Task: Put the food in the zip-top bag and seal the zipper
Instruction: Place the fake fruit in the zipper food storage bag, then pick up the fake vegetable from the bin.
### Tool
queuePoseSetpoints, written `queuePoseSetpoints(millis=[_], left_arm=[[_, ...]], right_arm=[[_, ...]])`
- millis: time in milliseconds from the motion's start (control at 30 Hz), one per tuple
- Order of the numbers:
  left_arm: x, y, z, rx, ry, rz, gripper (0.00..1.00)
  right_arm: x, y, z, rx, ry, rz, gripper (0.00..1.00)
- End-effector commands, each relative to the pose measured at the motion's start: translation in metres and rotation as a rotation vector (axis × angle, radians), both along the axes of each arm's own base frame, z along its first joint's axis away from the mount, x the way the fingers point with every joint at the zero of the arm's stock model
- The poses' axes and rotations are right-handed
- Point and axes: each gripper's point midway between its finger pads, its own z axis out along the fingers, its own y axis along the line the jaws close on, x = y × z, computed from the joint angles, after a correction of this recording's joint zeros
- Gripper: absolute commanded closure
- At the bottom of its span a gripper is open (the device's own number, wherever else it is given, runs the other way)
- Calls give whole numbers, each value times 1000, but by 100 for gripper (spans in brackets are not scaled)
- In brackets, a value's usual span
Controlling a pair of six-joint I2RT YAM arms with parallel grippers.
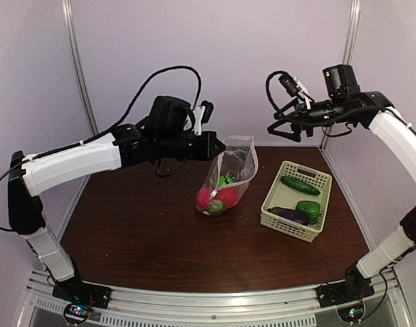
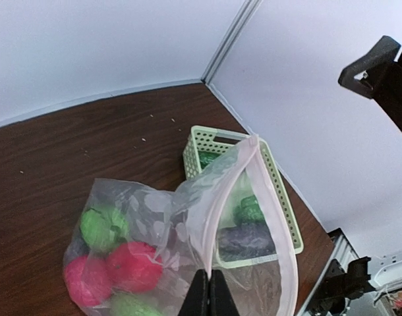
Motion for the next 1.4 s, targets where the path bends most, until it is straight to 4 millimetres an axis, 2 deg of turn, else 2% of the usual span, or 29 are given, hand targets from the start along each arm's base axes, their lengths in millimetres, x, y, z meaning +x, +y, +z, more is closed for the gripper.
queuePoseSetpoints(millis=[0, 33, 67, 133, 167, 233, 267, 400, 500, 633, 733, 833, 933, 1100, 1367], left_arm=[[36, 35, 14, 88, -118, 135, 100], [28, 20, 19, 84, -86, 18, 100], [15, 6, 31, 83, -112, -49, 100], [29, 19, 19, 174, -215, 86, 100], [26, 16, 14, 174, -194, 61, 100], [8, 4, 32, 141, -206, 0, 100], [8, 6, 32, 145, -224, 34, 100], [30, 24, -8, 202, -152, 124, 100], [29, 24, -17, 183, -142, 109, 100], [28, 21, -24, 176, -142, 88, 100], [29, 17, -24, 174, -133, 73, 100], [29, 14, -21, 170, -138, 63, 100], [30, 13, -23, 173, -137, 61, 100], [31, 11, -22, 170, -118, 42, 100], [28, 14, -22, 159, -103, 47, 100]], right_arm=[[33, -64, -11, 60, 114, -141, 11], [45, -87, -17, 55, 130, -206, 11], [50, -100, -26, 41, 151, -231, 11], [59, -120, -53, -15, 196, -285, 11], [63, -128, -71, -71, 215, -316, 11], [66, -142, -108, -191, 271, -346, 12], [67, -148, -126, -249, 301, -357, 13], [63, -167, -181, -413, 398, -356, 21], [60, -180, -205, -504, 402, -382, 27], [51, -191, -220, -599, 382, -378, 28], [53, -200, -230, -661, 365, -402, 28], [64, -206, -238, -720, 338, -430, 30], [82, -212, -247, -784, 287, -477, 41], [102, -211, -267, -850, 281, -497, 44], [126, -210, -294, -858, 293, -513, 47]])
